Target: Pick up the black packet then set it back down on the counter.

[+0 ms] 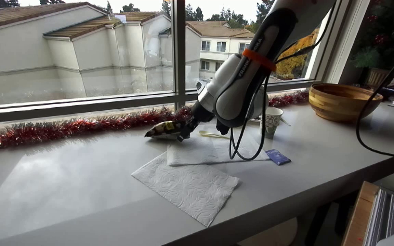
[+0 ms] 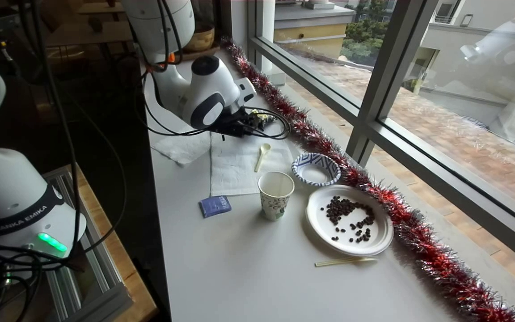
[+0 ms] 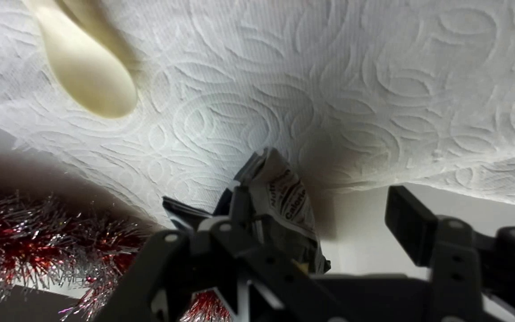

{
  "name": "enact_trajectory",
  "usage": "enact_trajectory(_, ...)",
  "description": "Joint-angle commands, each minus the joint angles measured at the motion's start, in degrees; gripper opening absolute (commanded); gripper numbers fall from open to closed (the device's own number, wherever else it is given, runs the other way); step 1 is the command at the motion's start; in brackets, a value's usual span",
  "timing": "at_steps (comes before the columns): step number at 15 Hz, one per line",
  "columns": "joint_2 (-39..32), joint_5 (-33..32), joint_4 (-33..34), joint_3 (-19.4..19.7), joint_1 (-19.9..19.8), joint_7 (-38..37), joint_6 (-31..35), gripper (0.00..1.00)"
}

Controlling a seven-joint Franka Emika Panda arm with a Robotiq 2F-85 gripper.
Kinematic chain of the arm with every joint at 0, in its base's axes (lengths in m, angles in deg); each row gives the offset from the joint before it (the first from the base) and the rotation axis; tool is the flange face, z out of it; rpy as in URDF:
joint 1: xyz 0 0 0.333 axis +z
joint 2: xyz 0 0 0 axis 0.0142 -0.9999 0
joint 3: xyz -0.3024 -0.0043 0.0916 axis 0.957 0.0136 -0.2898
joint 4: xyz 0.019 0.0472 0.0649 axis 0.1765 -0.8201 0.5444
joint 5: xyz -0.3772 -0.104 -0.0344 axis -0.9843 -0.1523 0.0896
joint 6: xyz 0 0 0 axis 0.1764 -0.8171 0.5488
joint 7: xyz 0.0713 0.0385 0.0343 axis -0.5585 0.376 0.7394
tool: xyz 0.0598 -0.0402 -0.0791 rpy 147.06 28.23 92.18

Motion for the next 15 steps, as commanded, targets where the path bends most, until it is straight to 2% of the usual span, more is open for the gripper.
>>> enact_trajectory(1,0.26,-3.38,0.20,3.84,3.23,-3.94,3.65,0.80)
enact_trajectory(3,-0.32,-4.48,0.81,5.58,4.88,-4.27,5.07,0.76)
enact_trajectory(5,-0.55,-5.22,0.90,7.56,6.88,-4.34,6.98,0.67)
enact_trajectory(7,-0.58,-5.83,0.94,9.19,8.60,-4.60,7.88,0.46)
enact_trajectory(11,-0.30,-6.59,0.73,11.19,11.04,-5.11,7.80,0.16)
enact_trajectory(13,-0.15,-7.28,0.54,11.11,11.27,-5.47,7.17,0.05)
enact_trajectory(15,0.12,-8.45,0.30,10.39,10.74,-6.07,6.70,0.02)
